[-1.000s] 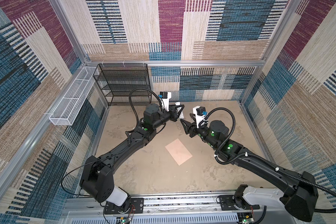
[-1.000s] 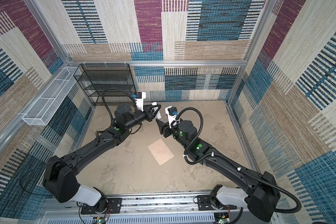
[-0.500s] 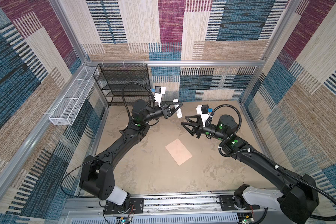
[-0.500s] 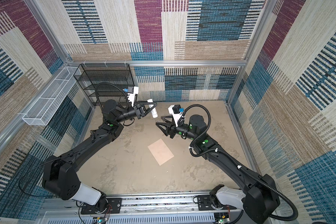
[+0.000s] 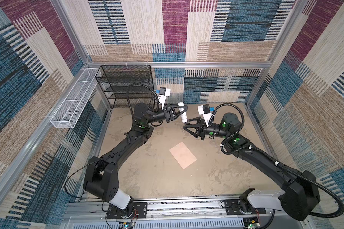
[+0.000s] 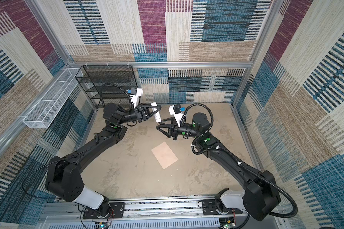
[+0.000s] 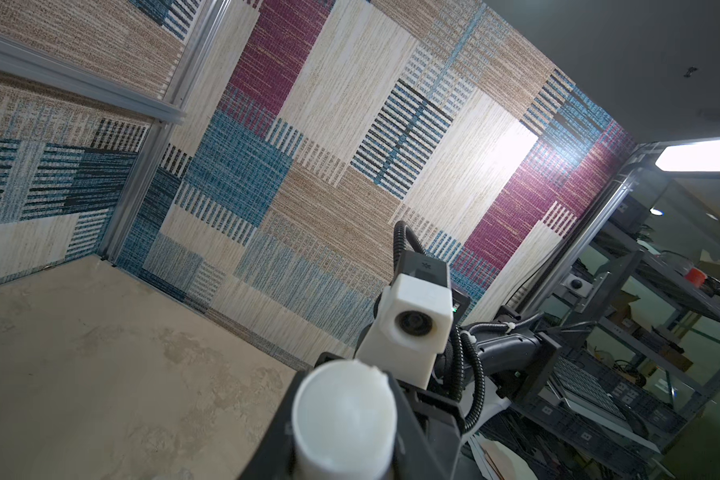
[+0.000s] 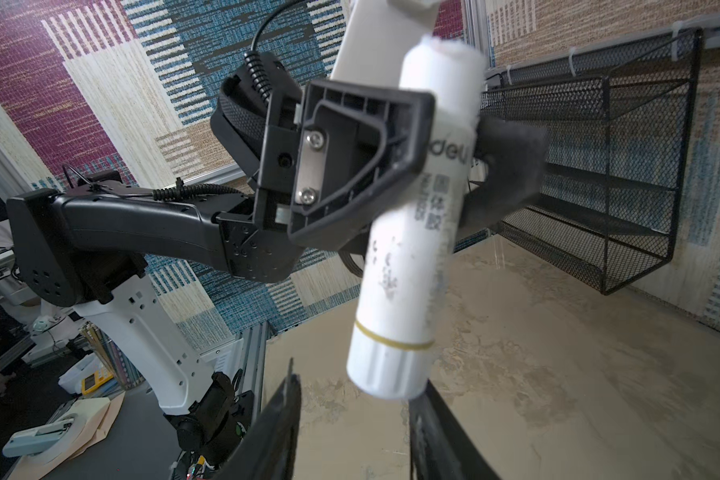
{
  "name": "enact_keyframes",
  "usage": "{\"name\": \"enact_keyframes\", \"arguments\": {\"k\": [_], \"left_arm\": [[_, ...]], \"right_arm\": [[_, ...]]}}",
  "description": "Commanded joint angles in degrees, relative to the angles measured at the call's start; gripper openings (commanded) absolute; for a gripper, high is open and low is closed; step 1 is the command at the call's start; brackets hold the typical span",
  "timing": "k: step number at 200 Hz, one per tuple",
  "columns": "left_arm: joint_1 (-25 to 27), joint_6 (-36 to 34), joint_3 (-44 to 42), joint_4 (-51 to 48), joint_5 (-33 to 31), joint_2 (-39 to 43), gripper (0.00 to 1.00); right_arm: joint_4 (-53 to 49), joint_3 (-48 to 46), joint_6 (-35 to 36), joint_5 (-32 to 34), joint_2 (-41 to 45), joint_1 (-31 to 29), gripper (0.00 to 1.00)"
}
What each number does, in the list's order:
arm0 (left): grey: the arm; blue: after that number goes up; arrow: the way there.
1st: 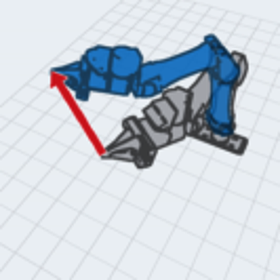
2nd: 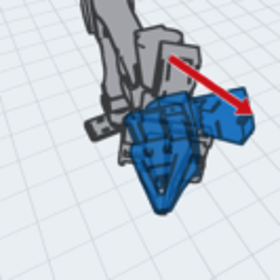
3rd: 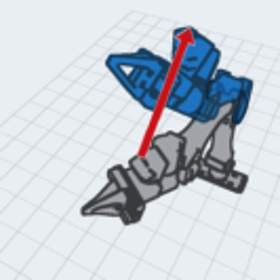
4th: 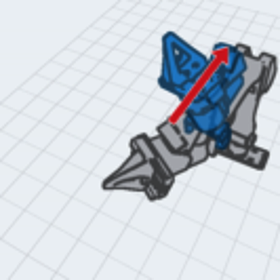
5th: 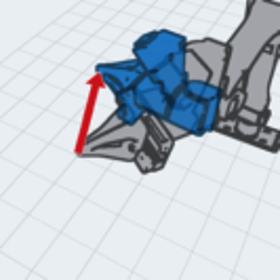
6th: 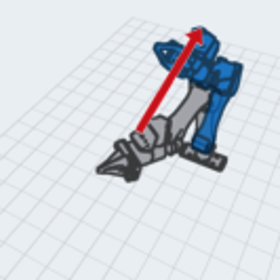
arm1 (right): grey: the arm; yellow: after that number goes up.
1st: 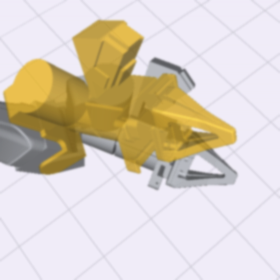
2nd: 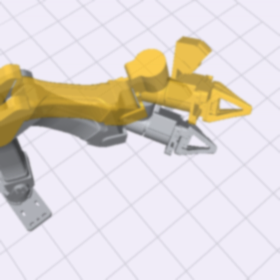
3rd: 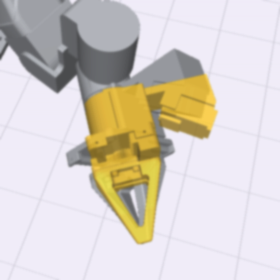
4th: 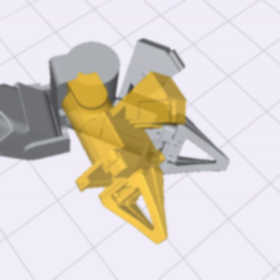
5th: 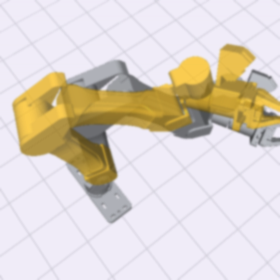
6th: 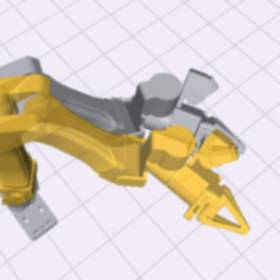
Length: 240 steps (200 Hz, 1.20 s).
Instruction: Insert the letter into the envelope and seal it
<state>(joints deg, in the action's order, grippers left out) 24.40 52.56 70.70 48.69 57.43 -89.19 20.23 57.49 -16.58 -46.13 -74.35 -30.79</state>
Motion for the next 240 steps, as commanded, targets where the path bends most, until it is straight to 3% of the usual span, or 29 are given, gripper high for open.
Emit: {"name": "enact_keyframes", "arguments": {"k": [1,81,173,214,240], "left_arm": [[0.3,1.1,0.1,2.5,2.6,-0.1,0.00],[0.9,-0.4,0.4,1.3,2.7,-0.1,0.00],[1.3,-3.5,0.7,-2.2,2.3,0.1,0.00],[2.0,-13.1,1.0,-12.8,-1.0,2.2,0.00],[2.9,-20.0,1.8,-22.5,-6.8,3.6,0.00]], "right_arm": [[3.6,1.0,-1.1,-0.7,-0.5,-0.1,0.45],[2.7,1.7,-0.9,-0.3,-0.9,0.0,0.52],[2.6,2.2,-1.4,-1.3,-1.5,0.0,0.27],[1.8,3.1,-1.3,1.2,-1.5,0.0,0.21],[1.5,3.4,-0.5,5.4,-1.2,0.0,0.14]]}}
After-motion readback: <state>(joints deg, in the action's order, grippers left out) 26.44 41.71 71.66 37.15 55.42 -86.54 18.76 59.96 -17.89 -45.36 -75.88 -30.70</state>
